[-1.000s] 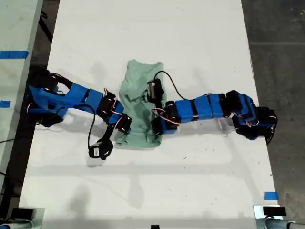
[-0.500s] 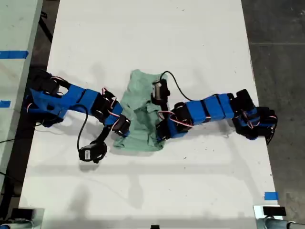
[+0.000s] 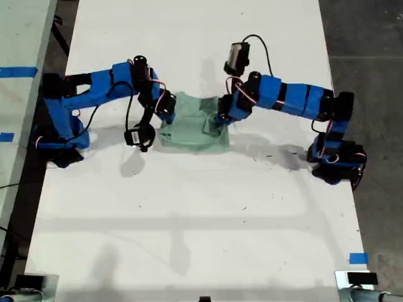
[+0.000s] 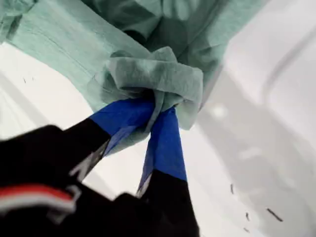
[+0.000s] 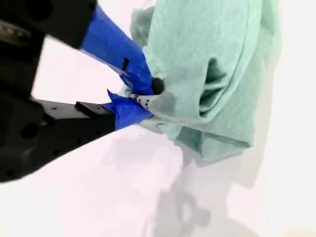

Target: Fold tshirt

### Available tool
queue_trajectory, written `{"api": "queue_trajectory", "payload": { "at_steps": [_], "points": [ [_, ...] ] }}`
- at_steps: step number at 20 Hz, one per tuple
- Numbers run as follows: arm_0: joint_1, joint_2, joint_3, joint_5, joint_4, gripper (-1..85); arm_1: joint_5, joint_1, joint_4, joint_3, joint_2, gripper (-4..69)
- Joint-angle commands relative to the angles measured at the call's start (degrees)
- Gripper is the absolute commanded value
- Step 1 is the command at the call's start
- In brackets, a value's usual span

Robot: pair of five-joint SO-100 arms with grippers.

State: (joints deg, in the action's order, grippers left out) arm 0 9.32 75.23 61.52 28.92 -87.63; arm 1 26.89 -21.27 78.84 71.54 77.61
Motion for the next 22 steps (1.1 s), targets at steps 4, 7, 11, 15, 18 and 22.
{"api": "queue_trajectory", "payload": {
  "at_steps": [4, 7, 11, 15, 18, 22],
  "points": [
    [11.78, -1.76, -1.32, 8.09, 3.69, 0.0, 8.09, -10.55, -12.57, 2.02, 3.25, -1.8],
    [15.12, -7.03, -1.49, 12.22, 9.23, 0.0, 10.20, -13.62, -16.96, 1.67, -0.26, -1.9],
    [19.42, -17.67, -3.43, 13.18, 13.71, 21.1, 8.70, -17.31, -17.14, 0.70, -9.58, 32.3],
    [21.62, -10.81, -2.72, 12.39, 8.17, 31.7, 10.55, -19.78, -8.88, 0.09, -7.47, 25.6],
    [19.42, 2.81, 1.76, 10.81, 3.08, 31.3, 10.28, -19.60, -3.43, 4.92, 4.75, 23.9],
    [13.27, 27.77, 27.07, 6.15, 8.44, 29.0, 8.53, -18.98, -1.85, 20.48, 26.46, 22.4]
  ]
}}
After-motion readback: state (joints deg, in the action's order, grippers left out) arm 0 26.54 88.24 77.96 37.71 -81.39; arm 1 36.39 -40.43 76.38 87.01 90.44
